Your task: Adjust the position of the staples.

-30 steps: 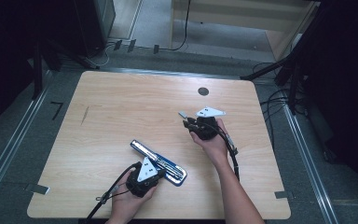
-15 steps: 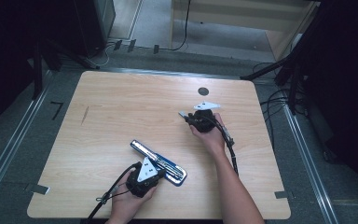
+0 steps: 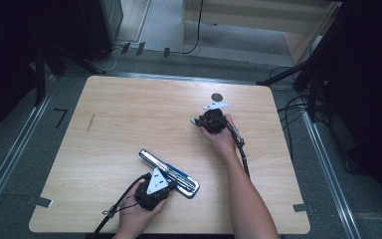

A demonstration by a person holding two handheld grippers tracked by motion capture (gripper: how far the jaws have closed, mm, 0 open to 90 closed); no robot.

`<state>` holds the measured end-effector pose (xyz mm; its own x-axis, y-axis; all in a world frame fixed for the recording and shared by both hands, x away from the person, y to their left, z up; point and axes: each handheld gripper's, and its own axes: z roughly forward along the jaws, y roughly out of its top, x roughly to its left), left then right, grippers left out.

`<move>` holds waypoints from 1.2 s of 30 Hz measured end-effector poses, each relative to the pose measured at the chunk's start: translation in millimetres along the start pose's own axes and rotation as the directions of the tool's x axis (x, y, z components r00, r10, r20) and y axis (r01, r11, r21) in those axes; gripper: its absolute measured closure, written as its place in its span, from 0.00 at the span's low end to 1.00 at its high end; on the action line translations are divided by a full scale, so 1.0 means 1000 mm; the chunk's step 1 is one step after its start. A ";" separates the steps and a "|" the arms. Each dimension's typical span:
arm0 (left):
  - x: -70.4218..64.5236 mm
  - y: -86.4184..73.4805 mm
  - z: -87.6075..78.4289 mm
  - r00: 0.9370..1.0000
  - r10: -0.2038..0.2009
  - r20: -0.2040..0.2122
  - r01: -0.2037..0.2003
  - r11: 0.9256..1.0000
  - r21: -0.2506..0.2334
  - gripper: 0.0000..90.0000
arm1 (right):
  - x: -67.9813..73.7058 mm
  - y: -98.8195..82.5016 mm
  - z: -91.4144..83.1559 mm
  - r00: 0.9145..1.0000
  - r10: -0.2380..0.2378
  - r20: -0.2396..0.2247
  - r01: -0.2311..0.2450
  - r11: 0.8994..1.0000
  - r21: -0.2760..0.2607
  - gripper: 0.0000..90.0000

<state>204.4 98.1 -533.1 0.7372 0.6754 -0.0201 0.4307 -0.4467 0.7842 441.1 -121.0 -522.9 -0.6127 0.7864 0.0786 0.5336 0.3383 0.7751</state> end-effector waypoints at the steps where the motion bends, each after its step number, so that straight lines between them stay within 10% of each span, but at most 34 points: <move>1: 0.000 0.000 0.000 1.000 0.000 0.000 0.000 1.000 0.000 1.00 | 0.000 0.000 0.001 1.000 0.006 -0.004 -0.006 1.000 -0.005 0.81; 36: -0.001 0.000 0.000 1.000 0.002 -0.002 -0.002 1.000 -0.004 1.00 | -0.001 -0.011 0.002 0.998 0.058 -0.030 -0.057 0.998 0.014 0.89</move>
<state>204.0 97.5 -533.4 0.7370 0.6757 -0.0175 0.4272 -0.4456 0.7867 436.9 -124.1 -532.6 -0.5984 0.7885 0.1422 0.5756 0.2997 0.7608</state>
